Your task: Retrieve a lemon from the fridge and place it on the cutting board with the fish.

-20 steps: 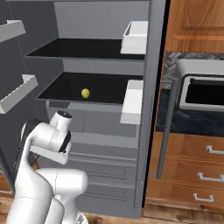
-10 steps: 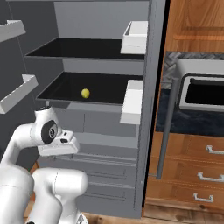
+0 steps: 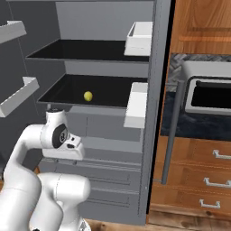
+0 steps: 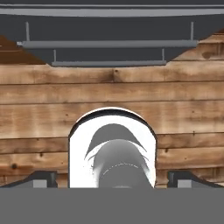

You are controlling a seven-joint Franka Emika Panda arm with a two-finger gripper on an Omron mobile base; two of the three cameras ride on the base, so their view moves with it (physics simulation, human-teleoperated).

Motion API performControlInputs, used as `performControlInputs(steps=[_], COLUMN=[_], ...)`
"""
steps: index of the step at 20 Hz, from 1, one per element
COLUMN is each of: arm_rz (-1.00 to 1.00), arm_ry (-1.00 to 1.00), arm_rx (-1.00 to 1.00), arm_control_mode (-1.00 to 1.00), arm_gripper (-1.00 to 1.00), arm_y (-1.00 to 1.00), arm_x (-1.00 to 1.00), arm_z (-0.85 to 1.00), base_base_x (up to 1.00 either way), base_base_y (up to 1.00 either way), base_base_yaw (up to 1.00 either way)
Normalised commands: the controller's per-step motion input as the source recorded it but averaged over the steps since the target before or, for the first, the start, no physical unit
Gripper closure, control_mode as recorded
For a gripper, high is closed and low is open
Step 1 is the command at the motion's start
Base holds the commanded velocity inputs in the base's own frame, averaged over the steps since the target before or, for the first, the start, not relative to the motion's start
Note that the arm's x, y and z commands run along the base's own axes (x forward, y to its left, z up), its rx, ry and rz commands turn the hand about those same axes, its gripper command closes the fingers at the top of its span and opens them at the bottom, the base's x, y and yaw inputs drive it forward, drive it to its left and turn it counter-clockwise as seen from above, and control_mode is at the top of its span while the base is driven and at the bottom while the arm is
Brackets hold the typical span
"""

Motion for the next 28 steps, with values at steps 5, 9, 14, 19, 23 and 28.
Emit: performControlInputs(steps=[5, 9, 14, 19, 23, 28], arm_rz=[-0.06, 0.0, 0.0, 0.0, 0.0, 0.0], arm_ry=[-0.12, -0.11, 0.0, 0.0, 0.0, 0.0], arm_rx=[0.13, 0.0, 0.0, 0.0, 0.0, 0.0], arm_control_mode=[-1.0, -1.0, -1.0, -1.0, 1.0, 1.0], arm_gripper=[-1.0, -1.0, -1.0, -1.0, -1.0, -1.0], arm_y=[-0.18, 0.0, 0.0, 0.0, 0.0, 0.0], arm_x=[-0.04, -0.04, 0.0, 0.0, 0.04, 0.0], arm_z=[-0.08, -0.08, 0.0, 0.0, 0.0, 0.0], base_base_x=[0.0, 0.0, 0.0, 0.0, 0.09, 0.45], base_base_y=[0.0, 0.0, 0.0, 0.0, 0.0, 0.0], base_base_yaw=[0.0, 0.0, 0.0, 0.0, 0.0, 0.03])
